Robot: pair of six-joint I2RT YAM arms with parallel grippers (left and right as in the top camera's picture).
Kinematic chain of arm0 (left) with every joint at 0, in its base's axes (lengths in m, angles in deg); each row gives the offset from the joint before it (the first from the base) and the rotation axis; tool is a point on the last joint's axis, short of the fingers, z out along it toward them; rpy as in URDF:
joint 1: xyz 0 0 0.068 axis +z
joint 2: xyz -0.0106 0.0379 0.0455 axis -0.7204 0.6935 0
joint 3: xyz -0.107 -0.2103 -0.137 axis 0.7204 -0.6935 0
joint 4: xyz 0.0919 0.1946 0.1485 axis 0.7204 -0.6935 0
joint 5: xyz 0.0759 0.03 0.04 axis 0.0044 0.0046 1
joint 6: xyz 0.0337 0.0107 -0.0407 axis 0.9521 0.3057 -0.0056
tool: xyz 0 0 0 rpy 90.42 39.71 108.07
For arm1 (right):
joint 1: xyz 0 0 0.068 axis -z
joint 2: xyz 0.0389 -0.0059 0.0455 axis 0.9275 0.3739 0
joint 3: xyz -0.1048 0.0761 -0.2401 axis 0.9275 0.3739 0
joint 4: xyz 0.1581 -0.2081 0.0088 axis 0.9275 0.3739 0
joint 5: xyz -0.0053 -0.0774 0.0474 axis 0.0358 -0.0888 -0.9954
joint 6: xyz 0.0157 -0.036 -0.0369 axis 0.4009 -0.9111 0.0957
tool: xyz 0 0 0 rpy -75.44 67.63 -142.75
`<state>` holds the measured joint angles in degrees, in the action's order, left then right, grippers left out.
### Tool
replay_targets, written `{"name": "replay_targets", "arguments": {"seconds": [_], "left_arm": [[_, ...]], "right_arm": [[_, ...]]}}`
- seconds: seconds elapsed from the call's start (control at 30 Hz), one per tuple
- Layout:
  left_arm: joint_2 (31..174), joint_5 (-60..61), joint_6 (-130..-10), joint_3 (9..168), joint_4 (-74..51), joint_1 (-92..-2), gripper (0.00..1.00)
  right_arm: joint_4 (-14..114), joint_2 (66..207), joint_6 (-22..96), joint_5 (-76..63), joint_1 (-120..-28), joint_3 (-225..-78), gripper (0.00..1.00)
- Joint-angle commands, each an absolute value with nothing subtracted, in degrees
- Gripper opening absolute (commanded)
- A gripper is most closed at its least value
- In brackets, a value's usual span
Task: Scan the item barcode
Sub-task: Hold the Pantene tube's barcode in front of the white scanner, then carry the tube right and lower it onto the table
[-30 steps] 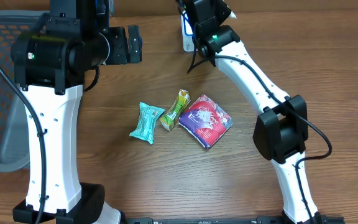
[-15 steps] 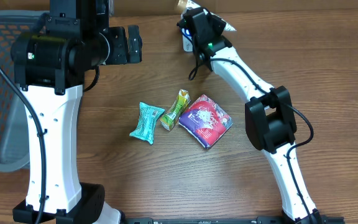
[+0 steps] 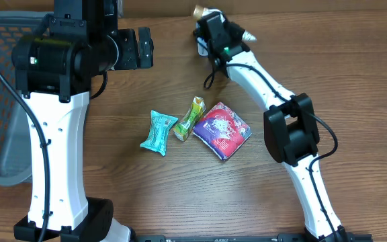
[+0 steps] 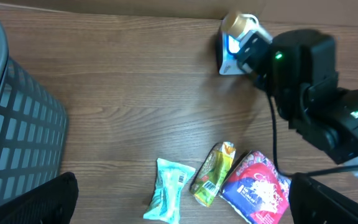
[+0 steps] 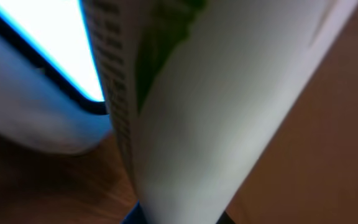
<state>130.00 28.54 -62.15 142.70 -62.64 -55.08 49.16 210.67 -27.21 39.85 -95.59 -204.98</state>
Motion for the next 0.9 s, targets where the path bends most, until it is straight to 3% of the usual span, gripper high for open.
{"name": "replay_targets", "arguments": {"seconds": [0.0, 0.17, 0.37, 0.53, 0.67, 0.87], "left_arm": [[130.37, 28.32, -62.50, 142.41, -62.57, -55.11, 1.00], [130.37, 28.32, -62.50, 142.41, -62.57, -55.11, 1.00], [130.37, 28.32, -62.50, 142.41, -62.57, -55.11, 1.00], [130.37, 28.32, -62.50, 142.41, -62.57, -55.11, 1.00], [130.37, 28.32, -62.50, 142.41, -62.57, -55.11, 1.00], [130.37, 28.30, -62.50, 142.41, -62.57, -55.11, 1.00]], "right_arm": [[52.42, 200.88, -18.99, 34.71, -96.43, -205.76, 0.04], [63.74, 189.66, -8.71, 29.60, -96.45, -205.83, 0.04], [82.91, 174.30, 20.22, 22.21, -95.64, -205.87, 0.04], [98.93, 165.90, 34.91, 9.77, -89.63, -205.85, 0.04], [106.36, 164.96, 34.82, -8.89, -78.09, -205.76, 0.04], [105.99, 165.45, 30.23, -19.01, -64.51, -198.38, 0.04]]}}
